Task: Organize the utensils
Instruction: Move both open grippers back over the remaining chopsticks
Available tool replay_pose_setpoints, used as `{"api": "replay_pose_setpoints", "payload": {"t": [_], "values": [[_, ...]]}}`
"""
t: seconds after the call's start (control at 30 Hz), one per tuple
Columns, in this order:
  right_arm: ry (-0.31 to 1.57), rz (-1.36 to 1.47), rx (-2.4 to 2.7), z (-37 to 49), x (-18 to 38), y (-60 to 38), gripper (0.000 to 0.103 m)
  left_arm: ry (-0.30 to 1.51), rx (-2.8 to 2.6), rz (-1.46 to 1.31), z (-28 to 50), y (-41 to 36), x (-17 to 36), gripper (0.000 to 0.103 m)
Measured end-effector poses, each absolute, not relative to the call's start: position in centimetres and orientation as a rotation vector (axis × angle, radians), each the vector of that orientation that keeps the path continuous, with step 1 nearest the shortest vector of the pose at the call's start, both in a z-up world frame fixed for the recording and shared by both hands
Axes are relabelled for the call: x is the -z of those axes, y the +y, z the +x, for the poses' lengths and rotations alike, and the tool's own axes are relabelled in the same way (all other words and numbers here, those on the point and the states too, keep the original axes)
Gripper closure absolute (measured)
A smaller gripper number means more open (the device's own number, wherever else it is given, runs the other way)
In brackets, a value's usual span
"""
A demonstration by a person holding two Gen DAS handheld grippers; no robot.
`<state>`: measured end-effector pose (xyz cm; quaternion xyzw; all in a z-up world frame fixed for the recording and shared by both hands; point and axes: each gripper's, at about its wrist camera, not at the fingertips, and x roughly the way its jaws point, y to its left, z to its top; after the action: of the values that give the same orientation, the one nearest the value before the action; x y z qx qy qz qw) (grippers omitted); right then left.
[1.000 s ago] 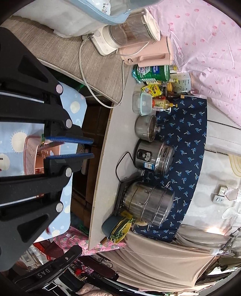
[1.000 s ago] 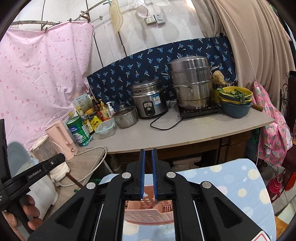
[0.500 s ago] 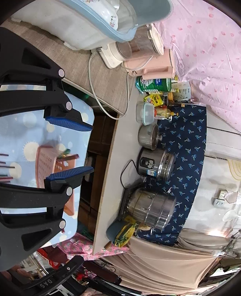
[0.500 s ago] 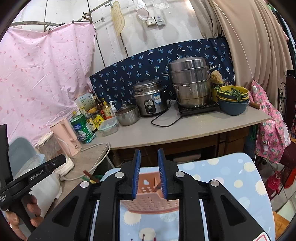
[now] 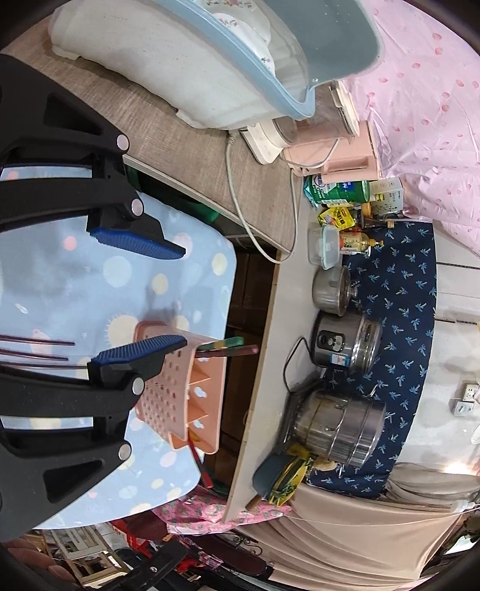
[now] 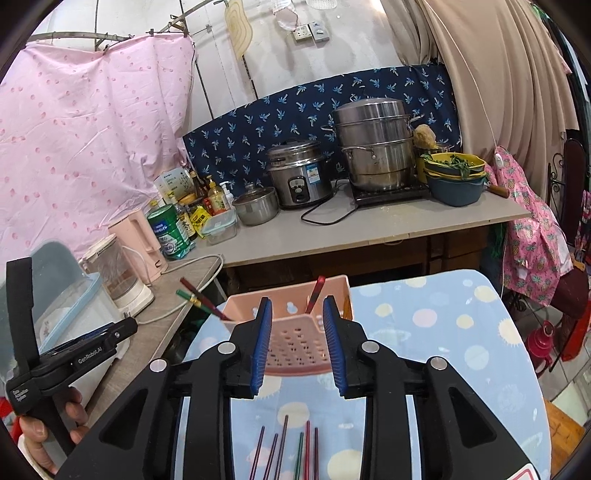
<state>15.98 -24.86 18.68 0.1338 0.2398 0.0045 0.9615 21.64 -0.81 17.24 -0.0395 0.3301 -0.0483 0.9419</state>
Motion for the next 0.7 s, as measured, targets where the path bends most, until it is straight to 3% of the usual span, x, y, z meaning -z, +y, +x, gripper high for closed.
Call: {"api": "replay_pose_setpoints", "payload": {"t": [0.13, 0.7], "values": [[0.504, 0.241, -0.016, 14.2, -17.8, -23.8, 0.072, 0.669, 0.098, -0.041, 19.8, -0.9, -16.4, 0.049], [0.621, 0.252, -0.018, 6.8, -11.6, -21.4, 0.070, 0.767, 0.144, 0.004, 12.9, -0.9, -11.3, 0.049]]}}
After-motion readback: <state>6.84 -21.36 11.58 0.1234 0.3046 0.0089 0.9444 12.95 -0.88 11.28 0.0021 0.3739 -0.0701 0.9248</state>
